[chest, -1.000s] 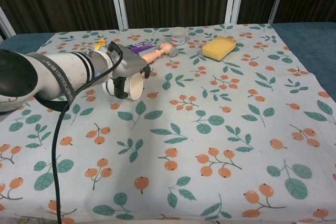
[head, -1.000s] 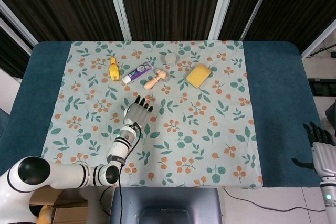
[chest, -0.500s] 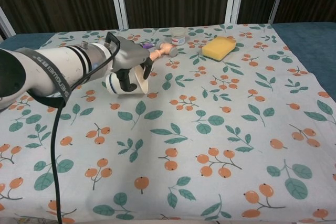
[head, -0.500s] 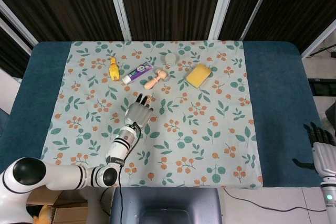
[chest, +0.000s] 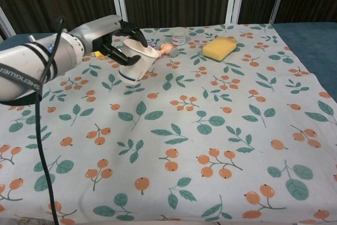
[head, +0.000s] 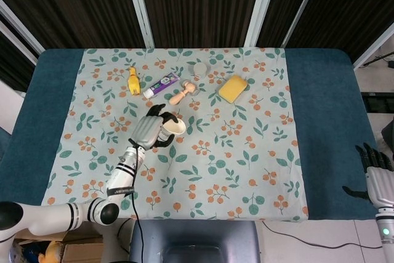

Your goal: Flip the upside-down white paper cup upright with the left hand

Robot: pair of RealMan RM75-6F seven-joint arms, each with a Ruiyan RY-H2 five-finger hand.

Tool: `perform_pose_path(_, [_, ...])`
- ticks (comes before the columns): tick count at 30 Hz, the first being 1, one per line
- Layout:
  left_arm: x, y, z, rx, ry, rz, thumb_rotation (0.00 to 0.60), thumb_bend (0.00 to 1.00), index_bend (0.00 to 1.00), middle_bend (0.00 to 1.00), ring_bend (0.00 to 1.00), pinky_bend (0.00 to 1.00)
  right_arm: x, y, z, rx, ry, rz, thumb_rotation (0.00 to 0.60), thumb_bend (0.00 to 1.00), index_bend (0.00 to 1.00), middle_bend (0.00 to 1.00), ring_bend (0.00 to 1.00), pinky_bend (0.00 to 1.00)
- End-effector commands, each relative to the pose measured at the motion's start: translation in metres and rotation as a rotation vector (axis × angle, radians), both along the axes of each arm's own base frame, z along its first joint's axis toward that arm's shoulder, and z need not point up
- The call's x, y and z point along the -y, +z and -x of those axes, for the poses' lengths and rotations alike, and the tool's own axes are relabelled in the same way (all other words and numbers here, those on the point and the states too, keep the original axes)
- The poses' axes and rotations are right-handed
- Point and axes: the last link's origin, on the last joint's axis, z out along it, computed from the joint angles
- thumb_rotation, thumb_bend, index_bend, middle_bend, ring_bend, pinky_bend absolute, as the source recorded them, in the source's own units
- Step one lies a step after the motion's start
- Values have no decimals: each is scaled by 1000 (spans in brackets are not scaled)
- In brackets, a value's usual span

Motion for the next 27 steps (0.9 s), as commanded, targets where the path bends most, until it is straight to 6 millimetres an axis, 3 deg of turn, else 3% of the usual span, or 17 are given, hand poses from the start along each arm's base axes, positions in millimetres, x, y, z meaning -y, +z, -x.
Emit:
perform_pose_path(1, [7, -6, 47, 142, 31, -45, 600, 395, 358, 302, 18, 0, 0, -1, -1, -2, 1, -7, 600, 20, 0, 0, 0, 0])
perform_pose_path(9, [12, -24, 75, 192, 8, -61, 600, 393, 360, 302, 15, 0, -2, 0, -3, -2, -2, -3, 600, 20, 0, 0, 0, 0])
perform_pose_path(18, [17, -39, 87, 207, 28, -31, 600, 390, 328, 271, 13, 0, -4, -1, -4, -3, -13, -13, 600, 27, 0, 0, 0, 0])
perform_pose_path(21, [16, -39, 89, 205, 31, -29, 600, 389, 262, 220, 8, 0, -4, 0, -3, -3, -19, -7, 600, 27, 0, 0, 0, 0])
perform_pose_path(25, [17, -37, 91, 204, 31, -15, 600, 392, 42, 52, 0, 0, -5, 2, -1, -3, -26, 2, 600, 27, 0, 0, 0, 0])
perform_pose_path(27, [18, -35, 92, 204, 32, -9, 600, 390, 0, 4, 0, 0, -5, 2, -1, -3, -27, 1, 600, 27, 0, 0, 0, 0])
